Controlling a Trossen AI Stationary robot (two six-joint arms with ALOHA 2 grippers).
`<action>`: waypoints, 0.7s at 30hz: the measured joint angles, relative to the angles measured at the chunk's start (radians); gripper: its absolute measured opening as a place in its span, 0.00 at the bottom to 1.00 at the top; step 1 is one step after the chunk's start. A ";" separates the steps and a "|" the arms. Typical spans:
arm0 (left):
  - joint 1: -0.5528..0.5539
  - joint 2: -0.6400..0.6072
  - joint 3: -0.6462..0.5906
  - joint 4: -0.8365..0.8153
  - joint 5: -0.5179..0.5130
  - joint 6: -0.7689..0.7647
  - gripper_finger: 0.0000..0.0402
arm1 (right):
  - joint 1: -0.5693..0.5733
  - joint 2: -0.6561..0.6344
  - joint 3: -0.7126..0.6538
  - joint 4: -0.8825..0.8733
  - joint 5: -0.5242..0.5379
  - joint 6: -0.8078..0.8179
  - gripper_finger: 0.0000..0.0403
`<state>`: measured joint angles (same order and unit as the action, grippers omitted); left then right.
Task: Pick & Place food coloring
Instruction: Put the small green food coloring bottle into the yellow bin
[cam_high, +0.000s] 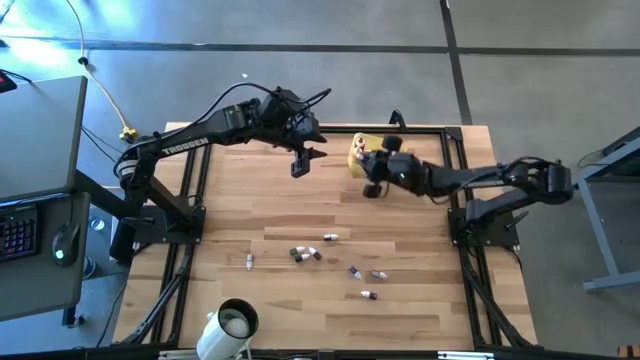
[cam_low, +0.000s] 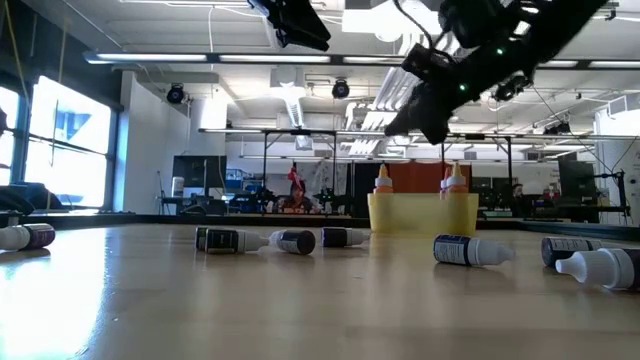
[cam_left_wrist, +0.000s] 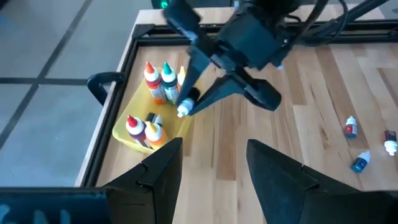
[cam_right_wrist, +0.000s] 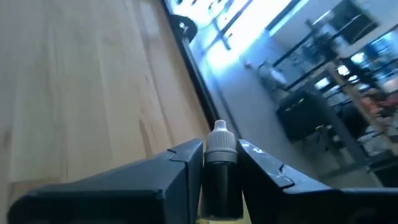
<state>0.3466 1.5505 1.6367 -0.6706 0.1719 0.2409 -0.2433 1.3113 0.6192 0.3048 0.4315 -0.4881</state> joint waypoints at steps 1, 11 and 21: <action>0.000 0.000 0.000 0.005 0.000 0.000 0.44 | -0.022 0.008 0.040 -0.069 -0.009 0.015 0.23; 0.000 0.000 0.000 0.009 0.000 0.001 0.44 | -0.247 0.266 0.469 -0.835 -0.023 0.201 0.20; 0.000 0.000 0.000 -0.022 -0.006 0.016 0.44 | -0.280 0.417 0.649 -0.967 -0.074 0.191 0.16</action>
<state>0.3466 1.5509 1.6367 -0.6929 0.1658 0.2570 -0.5235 1.7282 1.2678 -0.6621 0.3571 -0.2970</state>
